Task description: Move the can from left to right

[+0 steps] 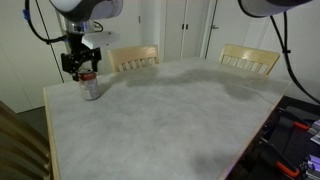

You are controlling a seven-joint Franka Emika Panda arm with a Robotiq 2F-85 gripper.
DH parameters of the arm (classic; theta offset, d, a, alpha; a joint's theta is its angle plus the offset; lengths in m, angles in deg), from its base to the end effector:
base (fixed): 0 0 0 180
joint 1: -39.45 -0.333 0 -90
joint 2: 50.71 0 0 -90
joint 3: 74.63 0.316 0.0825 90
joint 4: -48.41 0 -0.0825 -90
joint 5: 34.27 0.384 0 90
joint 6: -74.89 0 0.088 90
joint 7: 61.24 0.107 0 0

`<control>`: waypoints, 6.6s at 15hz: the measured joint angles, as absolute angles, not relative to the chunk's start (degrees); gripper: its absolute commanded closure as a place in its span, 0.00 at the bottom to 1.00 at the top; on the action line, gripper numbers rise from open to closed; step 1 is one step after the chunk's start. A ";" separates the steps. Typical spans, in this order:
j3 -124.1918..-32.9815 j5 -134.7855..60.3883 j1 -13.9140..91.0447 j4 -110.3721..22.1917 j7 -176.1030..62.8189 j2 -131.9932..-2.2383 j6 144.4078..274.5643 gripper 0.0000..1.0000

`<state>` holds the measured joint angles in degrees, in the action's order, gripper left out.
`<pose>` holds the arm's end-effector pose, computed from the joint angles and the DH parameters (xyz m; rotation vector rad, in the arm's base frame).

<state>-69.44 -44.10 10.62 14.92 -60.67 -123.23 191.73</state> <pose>0.7121 0.4164 0.2354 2.9779 0.8806 0.3192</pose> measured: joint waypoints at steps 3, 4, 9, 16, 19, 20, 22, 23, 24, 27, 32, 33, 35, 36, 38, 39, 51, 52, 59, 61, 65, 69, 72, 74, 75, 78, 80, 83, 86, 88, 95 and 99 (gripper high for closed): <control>-69.29 -44.07 10.61 14.98 -60.10 -123.30 191.73 0.01; -69.28 -44.07 10.61 15.04 -59.95 -123.30 191.73 0.11; -69.28 -44.07 10.61 15.32 -59.31 -123.30 191.73 0.33; -69.28 -44.07 10.61 15.67 -58.89 -123.30 191.74 0.55; -69.28 -44.07 10.61 15.91 -58.84 -123.30 191.74 0.55; -69.29 -44.08 10.62 16.11 -58.80 -123.30 191.74 0.55; -69.29 -44.08 10.66 16.72 -58.65 -123.29 191.73 0.55; -69.29 -44.08 10.71 17.07 -58.63 -123.28 191.72 0.55; -69.29 -44.08 10.76 17.46 -58.63 -123.26 191.65 0.55; -69.50 -43.81 10.85 19.76 -58.63 -123.34 188.50 0.55; -70.18 -43.15 10.98 24.50 -58.67 -123.35 179.86 0.55; -70.31 -43.06 11.07 25.05 -58.67 -123.38 178.65 0.55; -70.54 -42.94 11.35 25.54 -58.67 -123.36 177.32 0.55; -70.54 -42.94 11.59 25.50 -58.67 -123.36 177.32 0.55; -70.66 -42.79 12.20 25.68 -58.64 -123.46 176.88 0.55; -70.69 -42.76 12.59 25.73 -58.55 -123.45 176.72 0.55; -70.69 -42.77 19.11 25.93 -54.76 -123.18 176.34 0.55; -70.70 -42.77 19.68 26.15 -54.60 -123.14 176.02 0.55; -72.08 -40.37 23.71 27.52 -54.19 -122.49 174.40 0.55; -72.31 -39.69 24.98 27.52 -54.19 -122.00 174.22 0.55; -72.33 -38.34 27.83 27.52 -54.93 -121.35 174.13 0.55; -72.25 -37.76 31.55 27.51 -56.22 -121.36 173.51 0.55; -72.31 -37.84 34.56 27.52 -56.75 -121.36 172.41 0.55; -72.37 -37.95 36.43 27.54 -56.79 -121.36 171.34 0.55; -72.41 -38.03 37.26 27.57 -56.79 -121.36 170.77 0.55; -72.62 -38.29 39.26 27.91 -56.79 -121.31 167.93 0.55; -72.83 -38.44 40.19 27.96 -56.78 -121.06 166.34 0.55; -72.97 -38.56 41.34 27.96 -56.78 -120.33 164.05 0.55; -73.08 -38.78 42.27 27.97 -56.78 -119.82 161.59 0.55; -73.16 -39.11 42.93 27.97 -56.72 -119.73 160.36 0.55; -74.64 -39.72 46.59 27.97 -54.29 -119.89 160.53 0.55; -78.71 -40.19 48.43 27.77 -48.42 -120.12 162.71 0.55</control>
<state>-78.71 -40.19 48.43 27.77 -48.42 -120.12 162.71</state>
